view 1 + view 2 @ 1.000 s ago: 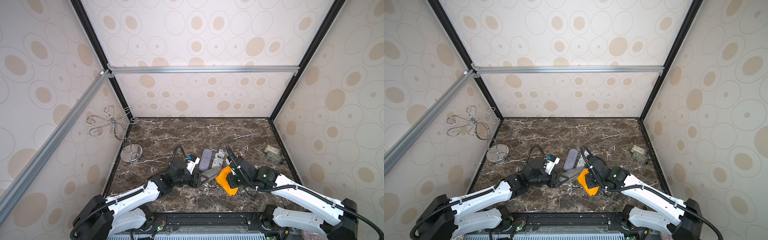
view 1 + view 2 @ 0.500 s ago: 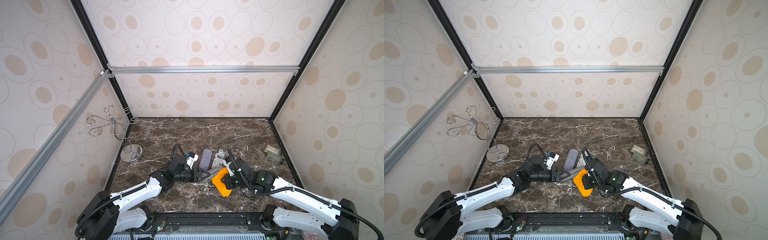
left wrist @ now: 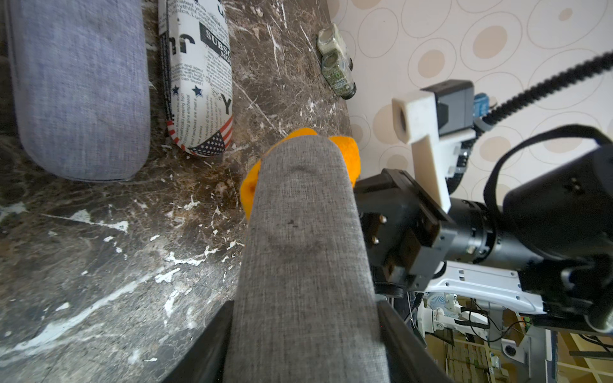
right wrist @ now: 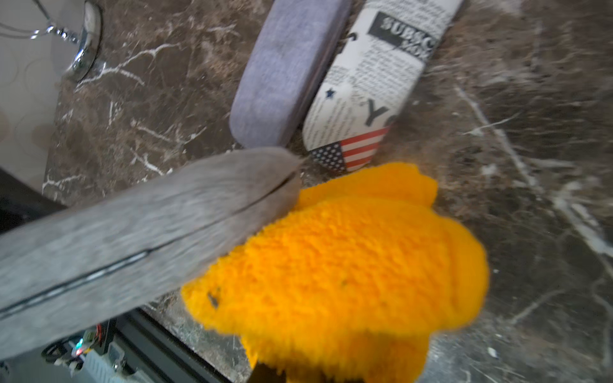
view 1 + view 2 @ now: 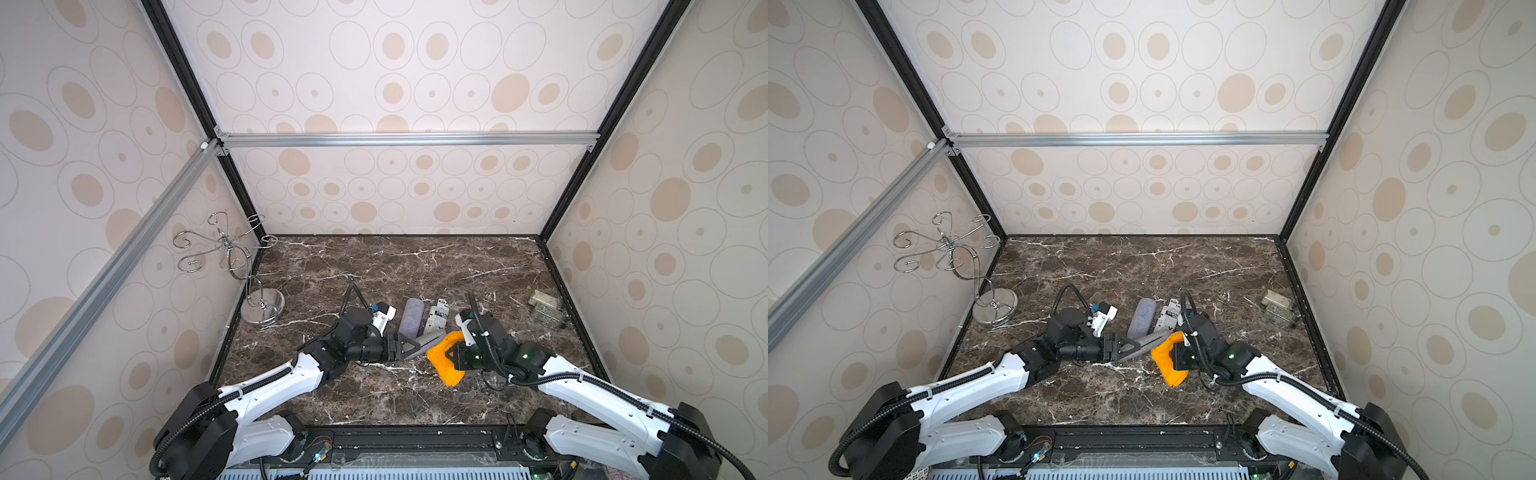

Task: Wipe the eyeglass case
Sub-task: Wipe the dirt from the eyeglass case.

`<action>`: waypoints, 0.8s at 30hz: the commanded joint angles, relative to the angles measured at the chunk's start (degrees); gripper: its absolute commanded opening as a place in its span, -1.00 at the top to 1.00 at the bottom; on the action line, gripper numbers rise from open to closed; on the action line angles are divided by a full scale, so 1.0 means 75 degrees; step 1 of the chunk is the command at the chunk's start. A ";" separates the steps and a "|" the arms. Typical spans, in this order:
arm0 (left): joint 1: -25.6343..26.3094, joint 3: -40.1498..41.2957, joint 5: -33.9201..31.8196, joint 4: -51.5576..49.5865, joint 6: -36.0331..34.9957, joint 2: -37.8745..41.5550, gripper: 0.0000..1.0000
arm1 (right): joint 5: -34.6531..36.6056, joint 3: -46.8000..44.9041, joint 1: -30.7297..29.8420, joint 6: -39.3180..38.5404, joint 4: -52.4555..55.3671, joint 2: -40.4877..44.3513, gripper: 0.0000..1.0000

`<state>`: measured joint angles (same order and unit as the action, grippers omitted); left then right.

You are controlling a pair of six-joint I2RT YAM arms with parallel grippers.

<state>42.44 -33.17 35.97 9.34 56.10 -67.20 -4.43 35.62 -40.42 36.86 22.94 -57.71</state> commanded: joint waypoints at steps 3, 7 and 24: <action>0.0006 -0.0392 0.0262 0.0091 -0.0317 0.0025 0.36 | -0.1061 0.0196 0.0020 -0.0195 -0.0202 0.0021 1.00; 0.0011 -0.0377 0.0321 0.0268 -0.0443 -0.0086 0.37 | -0.0944 0.0364 -0.0830 -0.0227 -0.0496 0.0007 1.00; 0.0017 -0.0300 0.0665 0.0216 -0.1028 0.0000 0.38 | -0.0188 0.0122 0.0345 -0.0460 0.0871 0.0397 1.00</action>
<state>42.48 -34.02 38.46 9.39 50.41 -67.96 -5.02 36.14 -38.33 35.16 27.09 -56.18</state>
